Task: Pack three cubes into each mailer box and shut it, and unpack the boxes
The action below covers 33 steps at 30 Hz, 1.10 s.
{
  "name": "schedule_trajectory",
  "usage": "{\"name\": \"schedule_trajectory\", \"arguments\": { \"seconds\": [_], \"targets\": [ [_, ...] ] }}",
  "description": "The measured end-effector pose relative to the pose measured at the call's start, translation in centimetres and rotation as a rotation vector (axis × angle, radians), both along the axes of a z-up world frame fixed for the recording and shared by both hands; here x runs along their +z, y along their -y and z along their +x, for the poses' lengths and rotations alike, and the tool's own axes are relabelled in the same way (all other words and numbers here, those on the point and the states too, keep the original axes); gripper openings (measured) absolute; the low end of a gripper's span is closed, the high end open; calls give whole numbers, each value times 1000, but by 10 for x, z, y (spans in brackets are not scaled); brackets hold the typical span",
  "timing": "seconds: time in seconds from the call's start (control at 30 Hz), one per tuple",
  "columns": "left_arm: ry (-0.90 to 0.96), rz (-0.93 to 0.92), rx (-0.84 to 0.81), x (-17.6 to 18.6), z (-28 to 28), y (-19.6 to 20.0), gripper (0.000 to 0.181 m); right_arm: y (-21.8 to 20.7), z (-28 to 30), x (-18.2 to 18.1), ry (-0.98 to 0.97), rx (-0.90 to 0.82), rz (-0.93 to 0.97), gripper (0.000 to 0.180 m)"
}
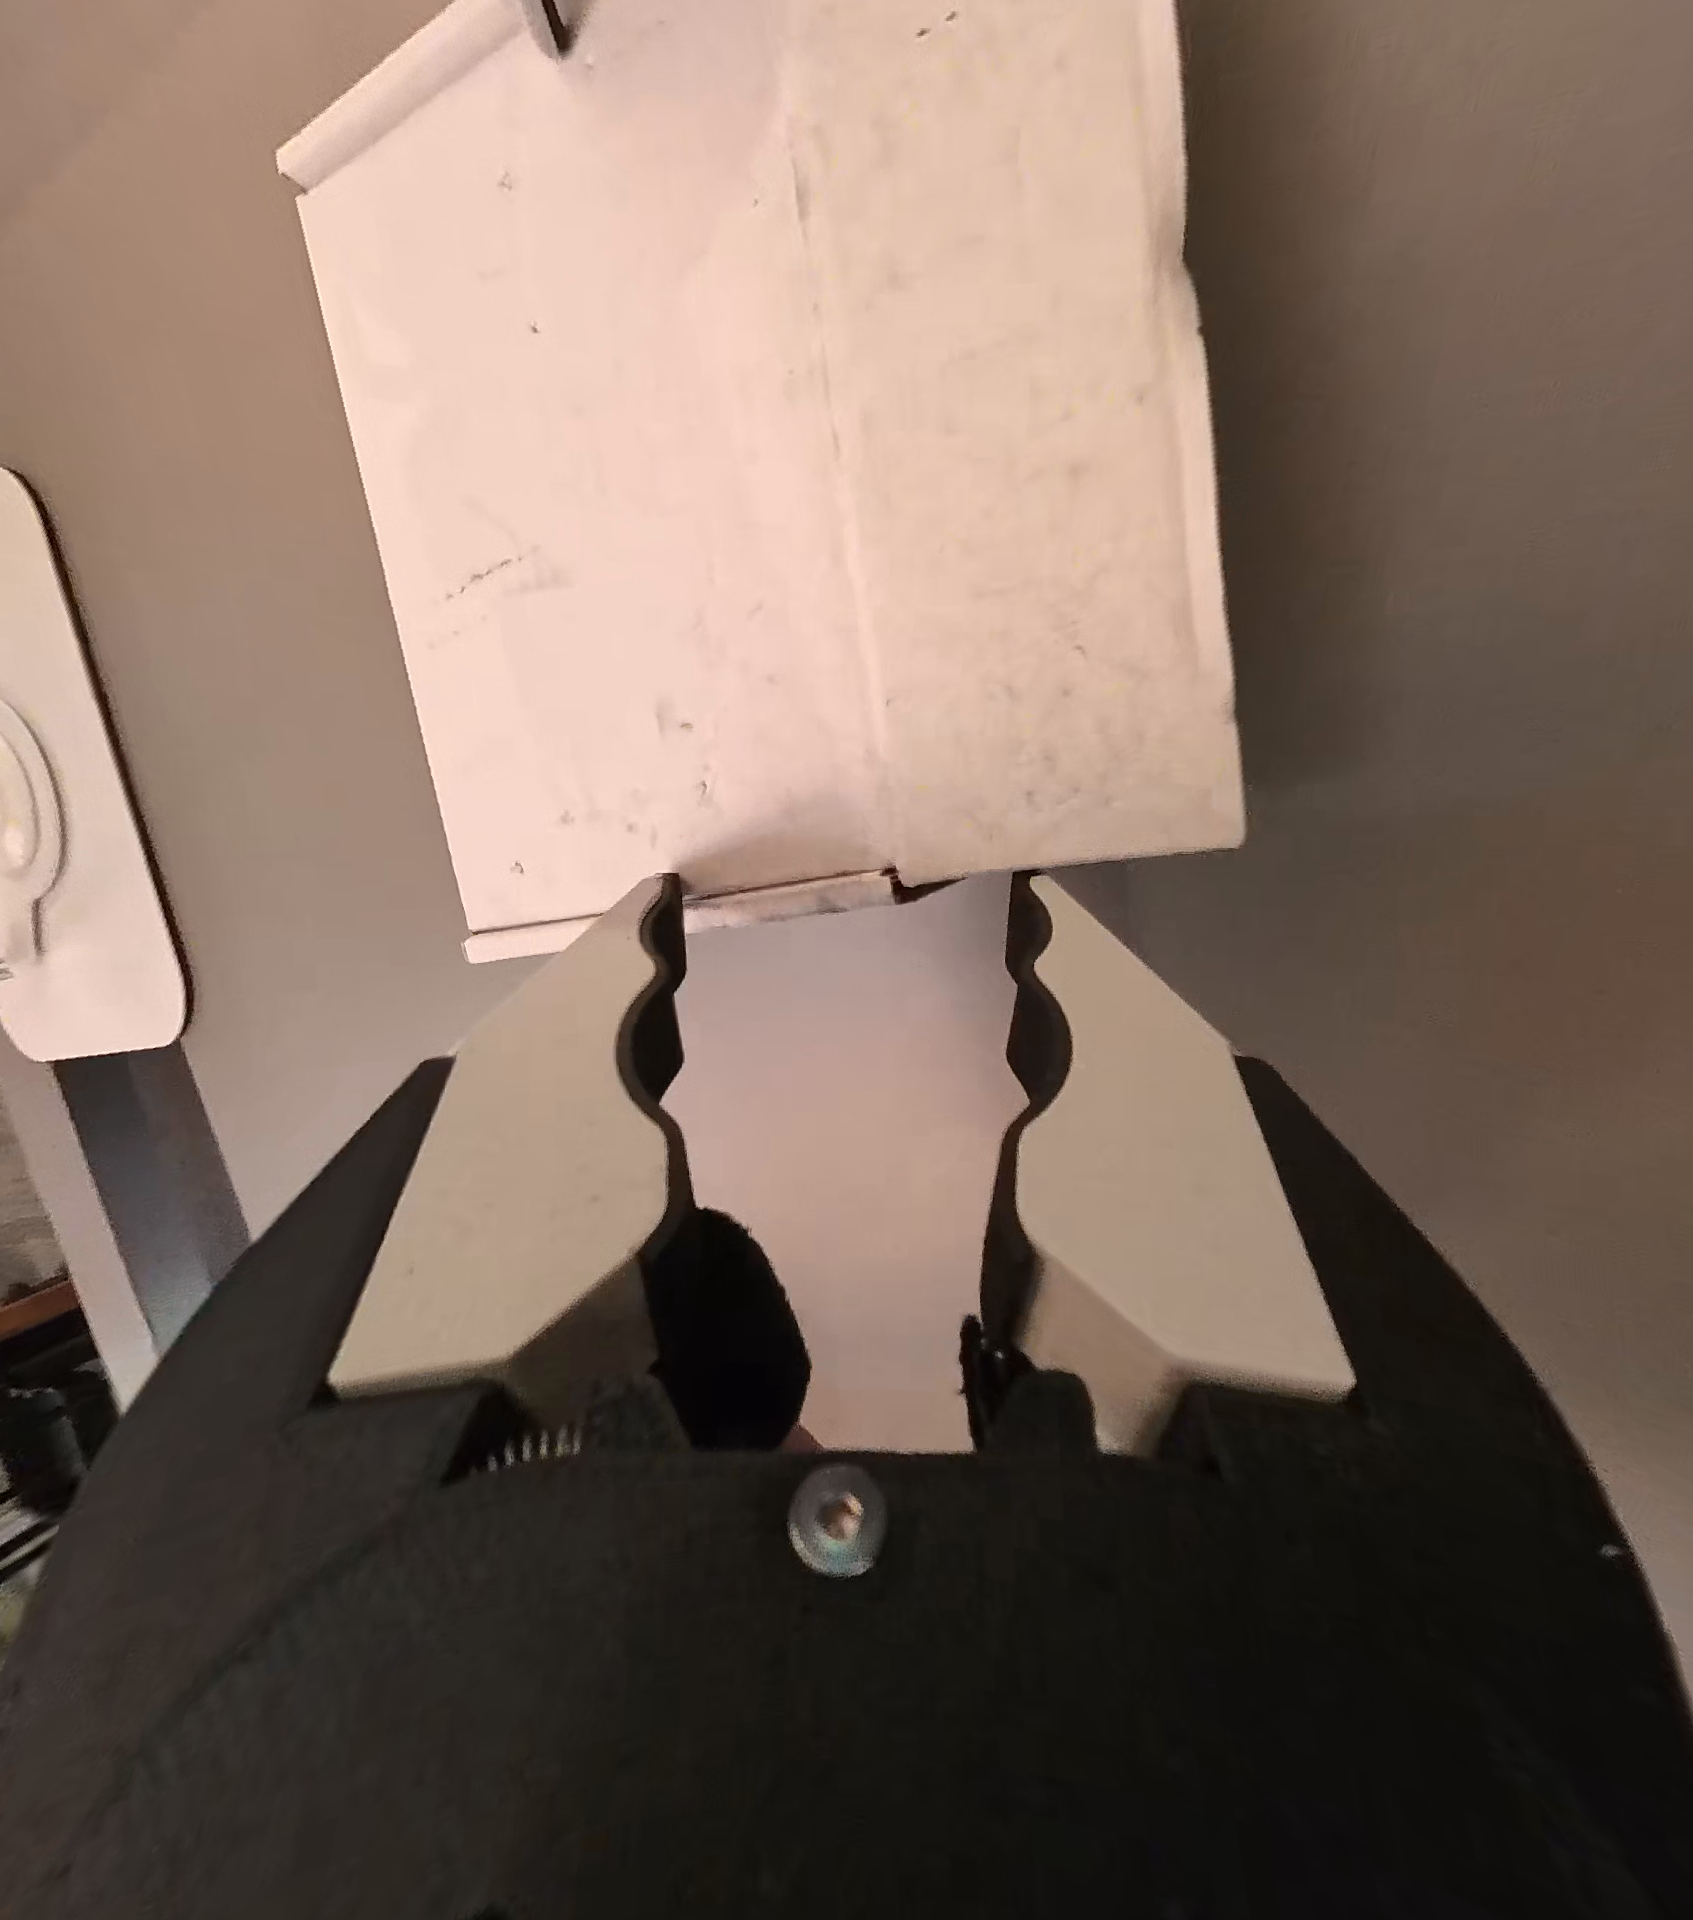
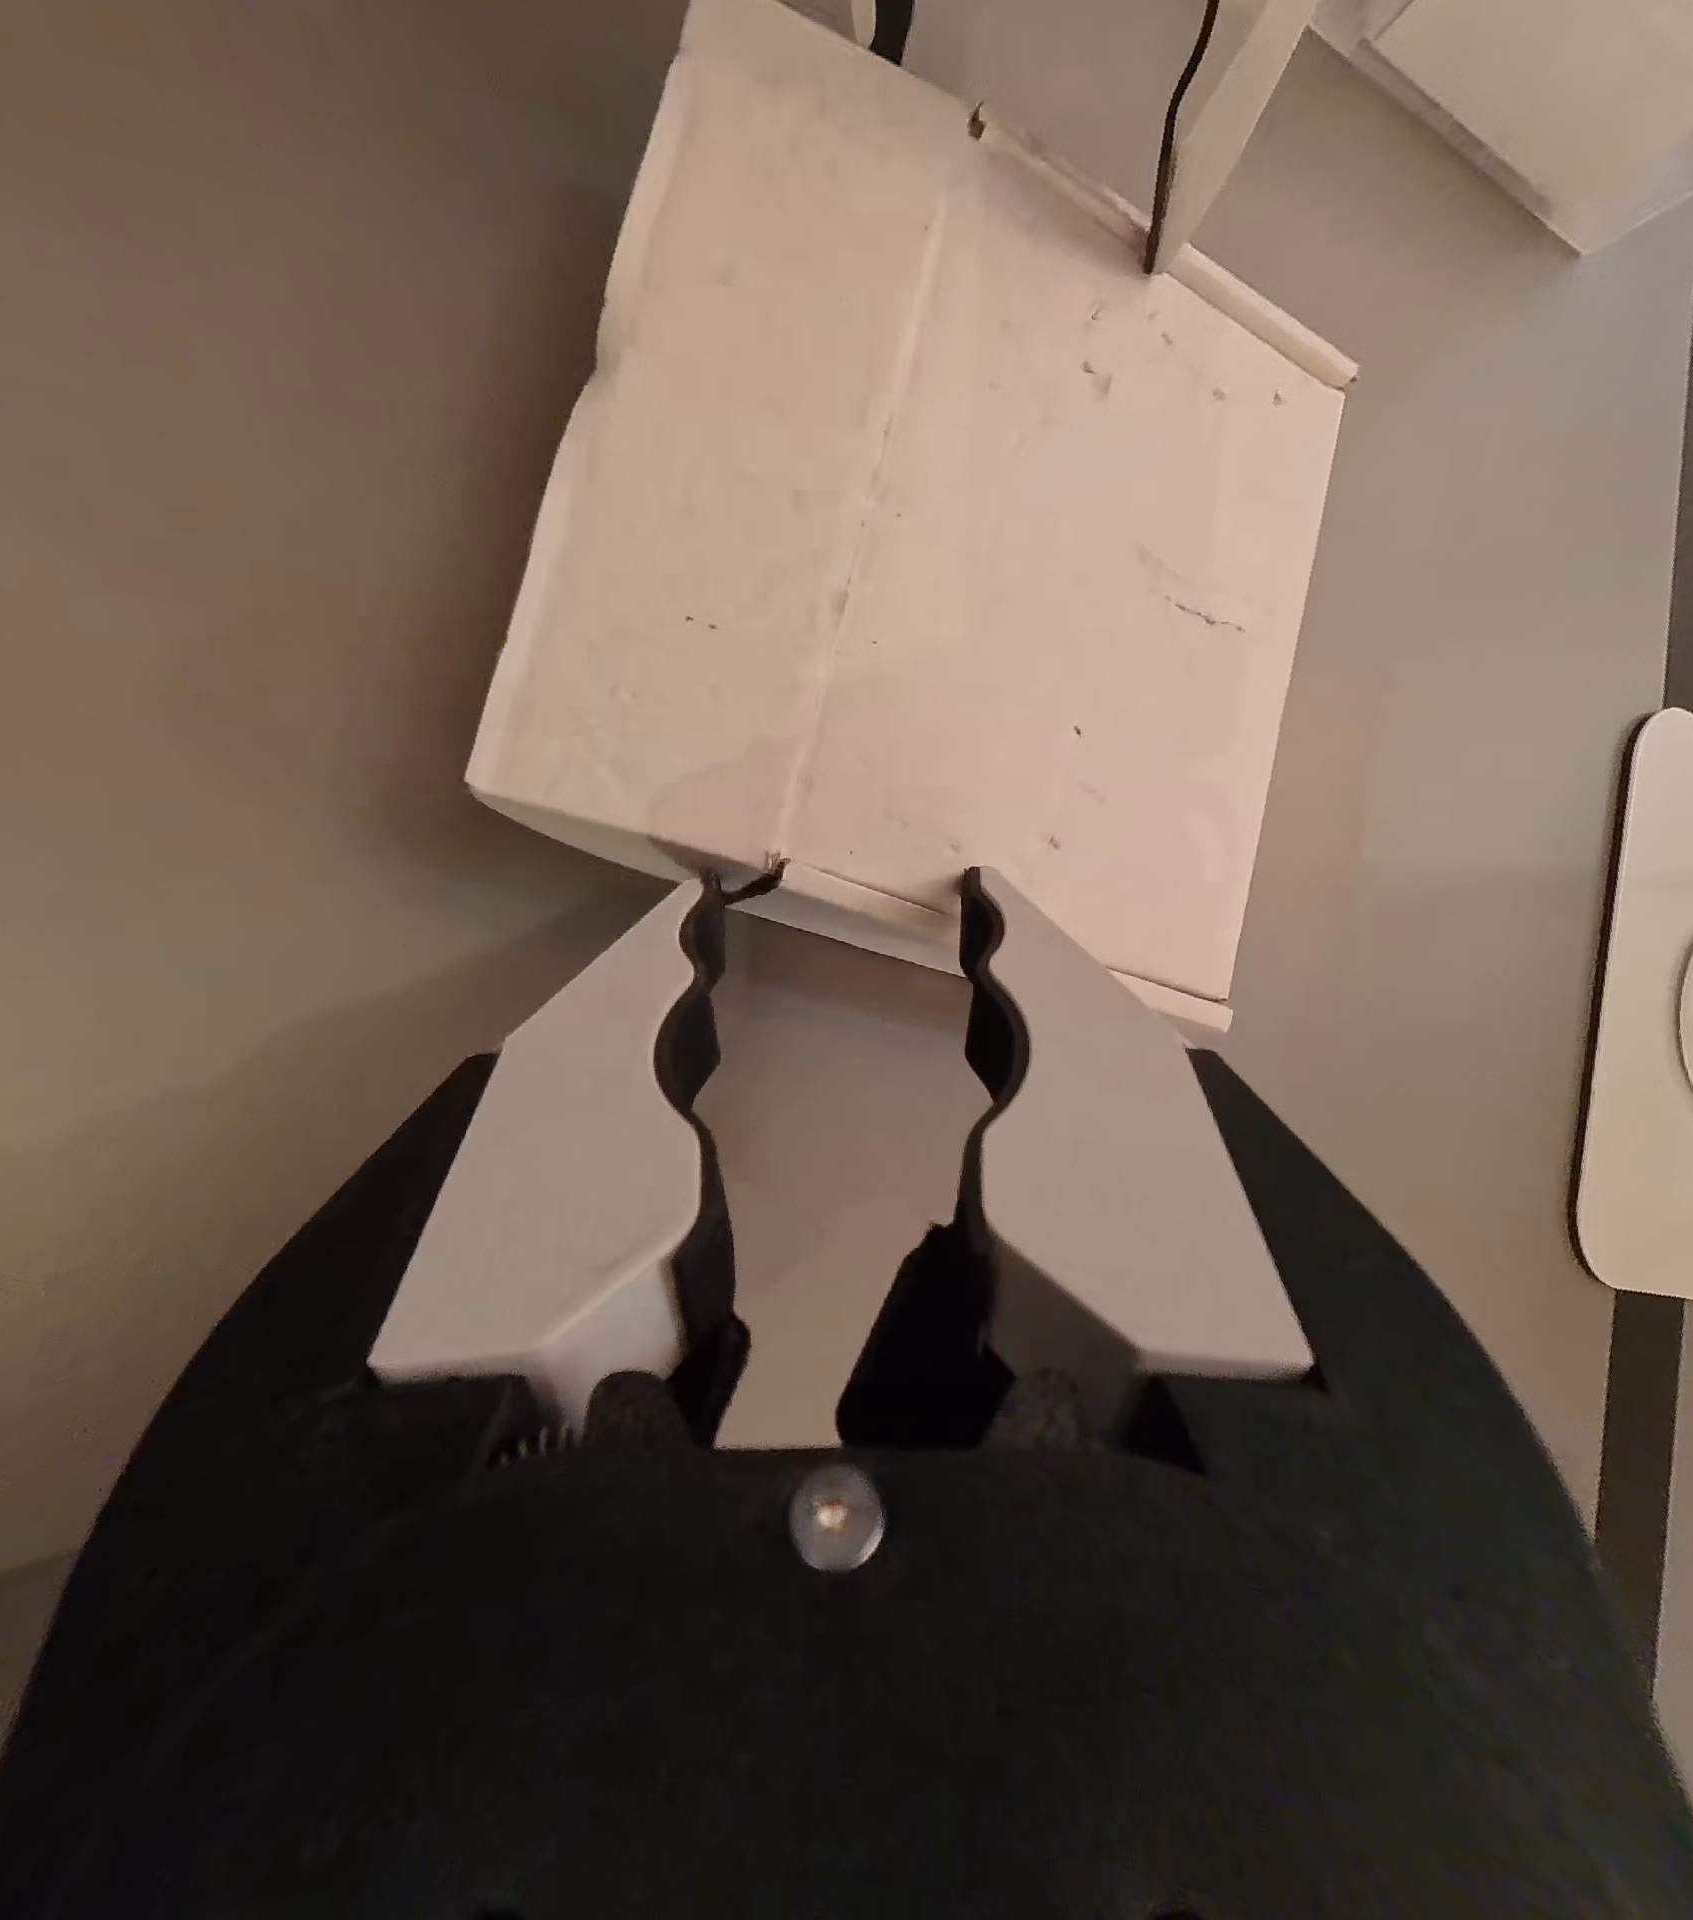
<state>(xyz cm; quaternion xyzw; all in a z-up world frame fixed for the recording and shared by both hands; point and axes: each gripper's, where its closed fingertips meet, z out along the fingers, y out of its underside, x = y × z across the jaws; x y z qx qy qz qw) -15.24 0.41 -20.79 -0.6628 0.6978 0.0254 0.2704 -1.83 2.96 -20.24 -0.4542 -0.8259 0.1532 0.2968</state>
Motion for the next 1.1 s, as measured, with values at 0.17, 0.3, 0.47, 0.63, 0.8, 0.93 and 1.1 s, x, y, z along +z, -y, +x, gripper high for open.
{"name": "schedule_trajectory", "arguments": {
  "seconds": [0.17, 0.3, 0.47, 0.63, 0.8, 0.93, 1.1],
  "targets": [
    [11, -1, 4, 0, 1, -1, 61, -2, 0, 0, -15, -4, -5, 42],
    [-14, 65, 5, -2, 1, -1, 60, -3, 0, -1, 5, -5, 55, 41],
    [-72, 239, 2, -6, 0, -7, 58, -2, 1, -2, 15, 7, 91, 43],
    [-16, 201, 9, -6, 2, -3, 62, -1, 4, 1, -21, 9, -19, 47],
    [-30, 211, 16, -6, 4, -6, 60, 2, 2, 1, 0, 6, 12, 42],
    [-60, 266, 40, -7, 4, -7, 58, 0, 2, 0, 11, 6, 76, 40],
    [-80, 322, 48, -9, 4, -8, 60, 0, 3, 0, 12, 13, 104, 41]
  ]
}}
